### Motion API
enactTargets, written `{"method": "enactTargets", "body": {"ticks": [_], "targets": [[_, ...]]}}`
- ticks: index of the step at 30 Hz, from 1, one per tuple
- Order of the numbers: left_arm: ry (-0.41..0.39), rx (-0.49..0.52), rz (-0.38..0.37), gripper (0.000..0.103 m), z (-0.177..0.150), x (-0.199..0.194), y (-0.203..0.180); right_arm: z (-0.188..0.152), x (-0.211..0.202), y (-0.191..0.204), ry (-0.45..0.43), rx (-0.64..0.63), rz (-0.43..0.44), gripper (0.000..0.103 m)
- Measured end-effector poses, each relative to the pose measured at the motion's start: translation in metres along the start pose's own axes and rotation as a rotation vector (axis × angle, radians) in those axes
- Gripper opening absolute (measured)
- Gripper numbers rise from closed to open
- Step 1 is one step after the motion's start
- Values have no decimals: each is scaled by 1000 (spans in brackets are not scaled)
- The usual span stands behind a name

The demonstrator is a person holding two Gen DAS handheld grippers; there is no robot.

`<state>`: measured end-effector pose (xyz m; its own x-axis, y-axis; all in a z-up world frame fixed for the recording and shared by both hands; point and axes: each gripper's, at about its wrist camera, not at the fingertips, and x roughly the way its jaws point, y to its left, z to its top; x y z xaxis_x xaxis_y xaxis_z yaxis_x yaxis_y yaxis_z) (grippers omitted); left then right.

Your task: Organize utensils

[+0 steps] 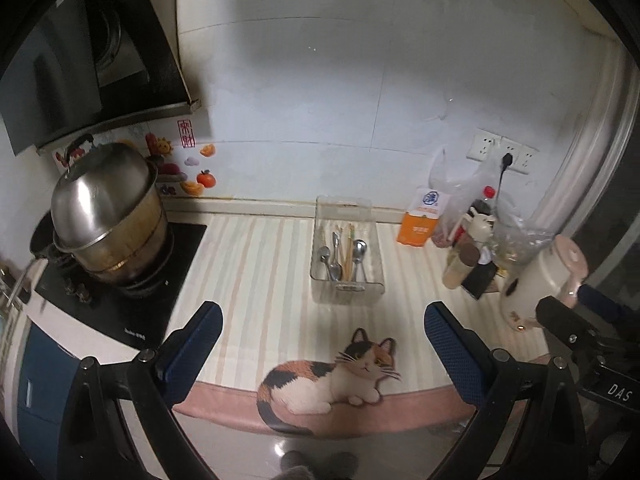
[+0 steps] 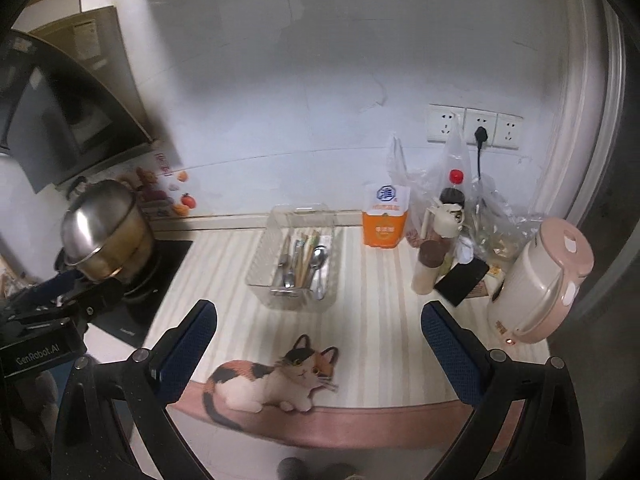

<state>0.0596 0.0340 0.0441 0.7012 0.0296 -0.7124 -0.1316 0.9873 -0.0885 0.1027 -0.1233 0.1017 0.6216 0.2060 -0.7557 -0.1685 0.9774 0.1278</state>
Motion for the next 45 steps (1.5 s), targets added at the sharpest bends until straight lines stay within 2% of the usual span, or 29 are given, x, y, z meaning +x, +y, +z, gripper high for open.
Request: {"method": "enactTargets", "body": {"ticks": [3,13,45], "targets": [[-5,-6,-22,103,-2,-9,4,-1,-11,7,-7,-4,10,103],[-13,11,-26,103,-5,-18,6,1,-16,26,-5,-15,18,103],[-17,-11,-37,103,0,-15,14,7,-10,37,5,-28,14,103]]}}
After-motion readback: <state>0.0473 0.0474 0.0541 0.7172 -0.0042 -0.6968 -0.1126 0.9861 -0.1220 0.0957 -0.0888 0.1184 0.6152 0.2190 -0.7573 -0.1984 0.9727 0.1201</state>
